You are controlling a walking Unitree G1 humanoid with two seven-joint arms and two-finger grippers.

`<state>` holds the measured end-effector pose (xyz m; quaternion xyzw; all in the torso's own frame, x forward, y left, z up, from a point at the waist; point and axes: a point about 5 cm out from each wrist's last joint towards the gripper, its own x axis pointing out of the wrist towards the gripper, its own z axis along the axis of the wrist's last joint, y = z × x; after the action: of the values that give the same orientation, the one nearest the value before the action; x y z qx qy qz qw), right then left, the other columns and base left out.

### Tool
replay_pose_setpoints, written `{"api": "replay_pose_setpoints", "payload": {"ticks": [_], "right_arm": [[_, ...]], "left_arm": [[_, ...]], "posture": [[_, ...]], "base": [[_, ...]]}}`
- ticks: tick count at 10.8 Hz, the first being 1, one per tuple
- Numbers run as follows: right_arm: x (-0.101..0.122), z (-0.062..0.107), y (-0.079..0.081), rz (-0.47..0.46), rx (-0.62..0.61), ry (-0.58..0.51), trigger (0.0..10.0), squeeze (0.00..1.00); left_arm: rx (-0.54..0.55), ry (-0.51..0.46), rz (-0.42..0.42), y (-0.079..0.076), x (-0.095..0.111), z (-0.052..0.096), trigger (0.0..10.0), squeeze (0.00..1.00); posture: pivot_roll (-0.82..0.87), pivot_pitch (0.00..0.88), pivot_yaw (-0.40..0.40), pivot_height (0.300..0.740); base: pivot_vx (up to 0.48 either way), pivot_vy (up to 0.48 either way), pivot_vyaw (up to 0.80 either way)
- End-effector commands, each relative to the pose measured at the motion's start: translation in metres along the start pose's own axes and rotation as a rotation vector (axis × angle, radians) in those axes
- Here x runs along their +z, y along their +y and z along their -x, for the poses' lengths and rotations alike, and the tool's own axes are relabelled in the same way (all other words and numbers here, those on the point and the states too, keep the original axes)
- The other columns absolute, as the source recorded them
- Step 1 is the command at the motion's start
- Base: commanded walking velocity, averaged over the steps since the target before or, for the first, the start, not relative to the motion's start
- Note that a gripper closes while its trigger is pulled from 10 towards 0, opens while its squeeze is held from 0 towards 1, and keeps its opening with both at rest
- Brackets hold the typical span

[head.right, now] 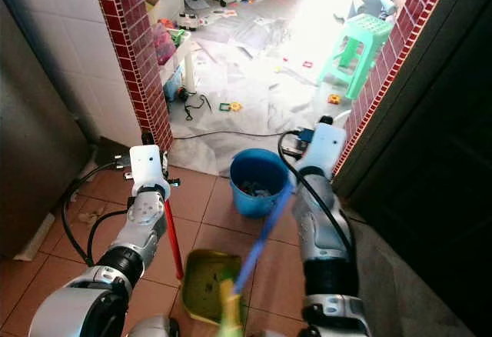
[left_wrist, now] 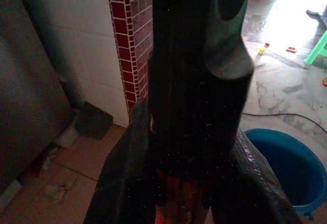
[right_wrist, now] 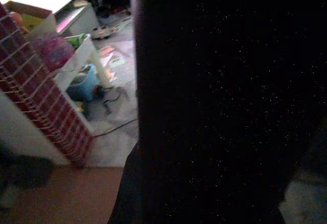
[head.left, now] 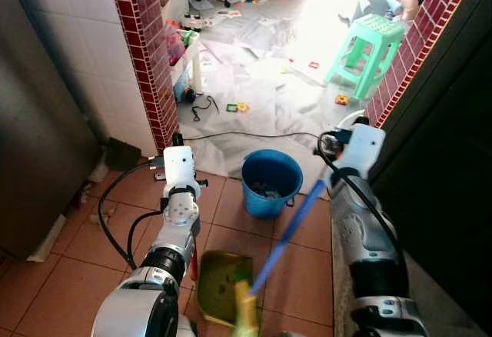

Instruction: Sweep floor

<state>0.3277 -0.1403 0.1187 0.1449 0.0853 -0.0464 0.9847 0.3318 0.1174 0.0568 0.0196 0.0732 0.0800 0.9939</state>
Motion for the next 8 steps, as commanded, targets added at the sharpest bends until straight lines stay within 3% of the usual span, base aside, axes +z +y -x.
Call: {"api": "replay_pose_setpoints", "payload": {"ticks": [1, 2, 3, 4, 5, 7, 8], "right_arm": [[0.011, -0.002, 0.008, -0.088, 0.029, -0.003, 10.0, 0.0], [0.025, -0.001, 0.024, -0.161, 0.11, -0.029, 10.0, 0.0], [0.042, 0.001, 0.038, -0.172, 0.206, -0.083, 10.0, 0.0], [0.052, 0.003, 0.046, -0.142, 0.261, -0.118, 10.0, 0.0], [0.075, 0.009, 0.061, 0.008, 0.39, -0.24, 10.0, 0.0], [0.097, 0.012, 0.057, 0.148, 0.381, -0.398, 10.0, 0.0], [0.096, 0.011, 0.048, 0.167, 0.366, -0.396, 10.0, 0.0]], "left_arm": [[-0.002, -0.02, -0.005, -0.003, 0.006, -0.002, 10.0, 0.0], [-0.009, -0.016, 0.001, -0.004, 0.005, -0.003, 10.0, 0.0], [-0.016, -0.014, 0.008, -0.005, 0.005, -0.003, 10.0, 0.0], [-0.018, -0.014, 0.009, -0.005, 0.005, -0.003, 10.0, 0.0], [-0.021, -0.014, 0.008, -0.005, 0.005, -0.004, 10.0, 0.0], [-0.041, -0.021, 0.031, -0.007, 0.005, -0.003, 10.0, 0.0], [-0.048, -0.023, 0.05, -0.007, 0.005, -0.003, 10.0, 0.0]], "posture": [[-0.13, 0.0, -0.036, 0.74], [-0.14, 0.0, -0.033, 0.74], [-0.14, 0.0, -0.031, 0.74], [-0.14, 0.0, -0.029, 0.74], [-0.14, 0.0, -0.028, 0.74], [-0.14, 0.0, -0.028, 0.74], [-0.13, 0.0, -0.027, 0.74]], "base": [[0.0, 0.0, 0.0], [0.0, 0.0, 0.0], [0.0, 0.0, 0.0], [0.0, 0.0, 0.0], [0.0, 0.0, 0.0], [0.0, 0.0, 0.0], [0.0, 0.0, 0.0]]}}
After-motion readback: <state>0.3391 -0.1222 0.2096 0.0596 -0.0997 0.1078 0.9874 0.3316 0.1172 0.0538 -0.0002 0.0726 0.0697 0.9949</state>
